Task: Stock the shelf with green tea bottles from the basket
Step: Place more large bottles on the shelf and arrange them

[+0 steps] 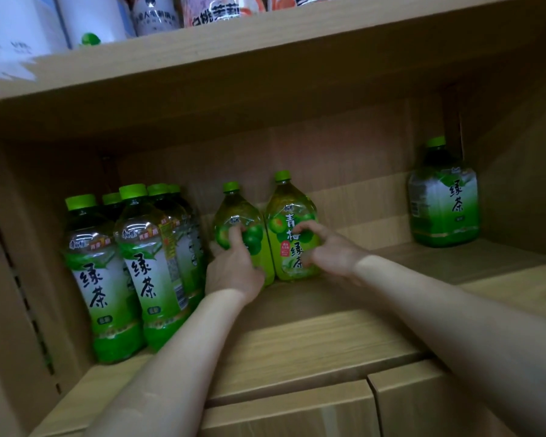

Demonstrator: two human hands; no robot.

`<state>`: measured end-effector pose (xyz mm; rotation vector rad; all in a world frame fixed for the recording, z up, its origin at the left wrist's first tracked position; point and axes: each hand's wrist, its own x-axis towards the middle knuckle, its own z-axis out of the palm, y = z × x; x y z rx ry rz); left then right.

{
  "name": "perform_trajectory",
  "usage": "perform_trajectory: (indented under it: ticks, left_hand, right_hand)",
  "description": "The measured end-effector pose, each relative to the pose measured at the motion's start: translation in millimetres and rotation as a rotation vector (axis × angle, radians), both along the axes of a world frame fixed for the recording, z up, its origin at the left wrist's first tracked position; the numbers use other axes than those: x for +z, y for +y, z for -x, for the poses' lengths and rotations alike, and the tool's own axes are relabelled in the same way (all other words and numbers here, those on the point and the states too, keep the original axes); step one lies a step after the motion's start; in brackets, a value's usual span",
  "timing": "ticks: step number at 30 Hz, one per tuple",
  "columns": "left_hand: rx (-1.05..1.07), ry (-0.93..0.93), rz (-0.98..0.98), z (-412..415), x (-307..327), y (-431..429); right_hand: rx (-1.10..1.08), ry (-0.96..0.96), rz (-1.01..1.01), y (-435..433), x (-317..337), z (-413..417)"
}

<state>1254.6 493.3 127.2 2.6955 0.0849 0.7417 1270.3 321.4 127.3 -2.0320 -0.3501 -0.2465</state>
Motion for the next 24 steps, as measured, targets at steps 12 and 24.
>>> perform_trajectory:
  ticks: [12, 24]
  left_hand:
    - [-0.057, 0.015, -0.316, 16.5, 11.0, -20.7]
    - [-1.197, -0.007, 0.423, 182.6, -29.3, -193.2]
  right_hand:
    - [-0.074, -0.009, -0.102, -18.4, 15.1, 46.9]
    - [-0.120, -0.034, 0.057, -224.2, 6.2, 306.0]
